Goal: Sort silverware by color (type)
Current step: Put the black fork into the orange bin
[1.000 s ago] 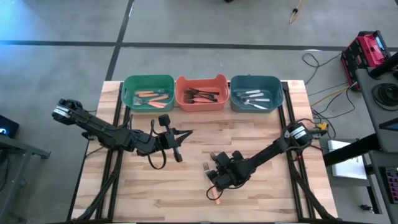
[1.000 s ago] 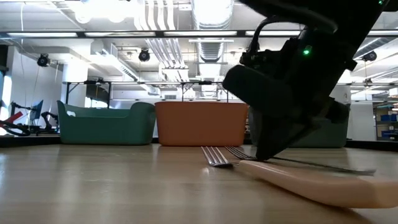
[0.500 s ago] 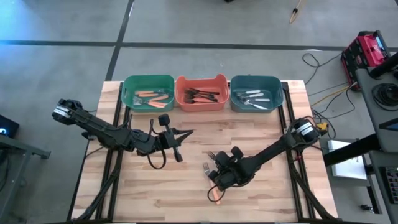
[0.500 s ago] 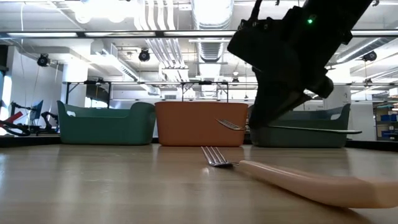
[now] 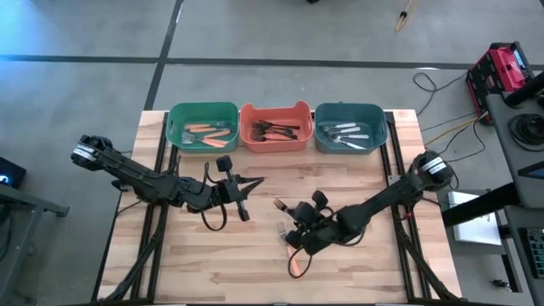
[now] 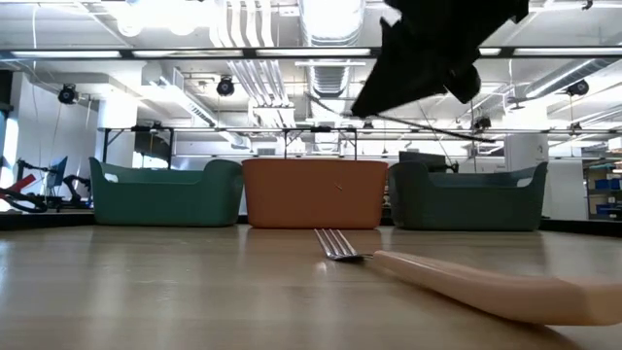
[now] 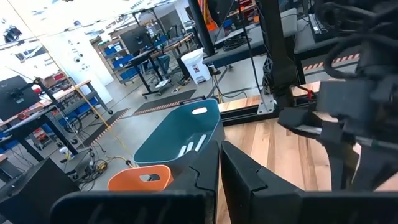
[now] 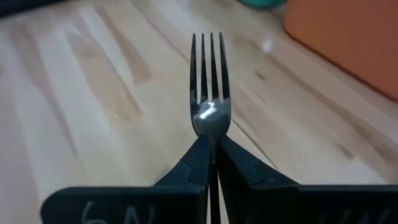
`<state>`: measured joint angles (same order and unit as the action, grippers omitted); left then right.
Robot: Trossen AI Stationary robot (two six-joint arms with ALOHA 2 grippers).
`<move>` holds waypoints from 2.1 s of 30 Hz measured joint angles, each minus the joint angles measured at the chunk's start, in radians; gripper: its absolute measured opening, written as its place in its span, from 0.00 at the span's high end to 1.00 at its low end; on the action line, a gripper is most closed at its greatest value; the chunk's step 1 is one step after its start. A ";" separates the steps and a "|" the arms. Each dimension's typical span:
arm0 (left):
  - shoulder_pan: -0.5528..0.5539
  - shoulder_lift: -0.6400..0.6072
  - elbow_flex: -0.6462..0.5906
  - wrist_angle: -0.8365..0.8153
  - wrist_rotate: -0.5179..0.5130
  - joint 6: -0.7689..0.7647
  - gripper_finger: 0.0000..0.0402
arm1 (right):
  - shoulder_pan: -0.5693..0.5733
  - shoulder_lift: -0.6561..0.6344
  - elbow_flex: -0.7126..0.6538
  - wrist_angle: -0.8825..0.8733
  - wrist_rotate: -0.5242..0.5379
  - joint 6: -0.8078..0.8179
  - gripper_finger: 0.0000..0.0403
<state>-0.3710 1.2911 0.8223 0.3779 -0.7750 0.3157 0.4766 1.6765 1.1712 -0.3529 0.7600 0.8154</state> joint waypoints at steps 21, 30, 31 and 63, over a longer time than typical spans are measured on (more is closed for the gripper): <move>0.041 0.000 0.000 0.216 0.007 0.211 1.00 | -0.249 -0.461 -0.526 0.810 -0.341 -0.615 0.97; 0.075 0.000 0.000 0.388 0.007 0.263 1.00 | -0.326 -0.456 -0.542 0.923 -0.531 -0.769 0.97; 0.075 0.000 0.000 0.399 0.007 0.263 1.00 | -0.321 -0.456 -0.544 0.937 -0.536 -0.789 0.97; 0.248 0.000 0.000 0.467 0.007 0.085 1.00 | -0.627 -0.456 -0.631 1.210 -0.751 -0.862 0.97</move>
<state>-0.1229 1.2907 0.8223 0.8451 -0.7678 0.4007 -0.1504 1.2201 0.5405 0.8571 0.0087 -0.0463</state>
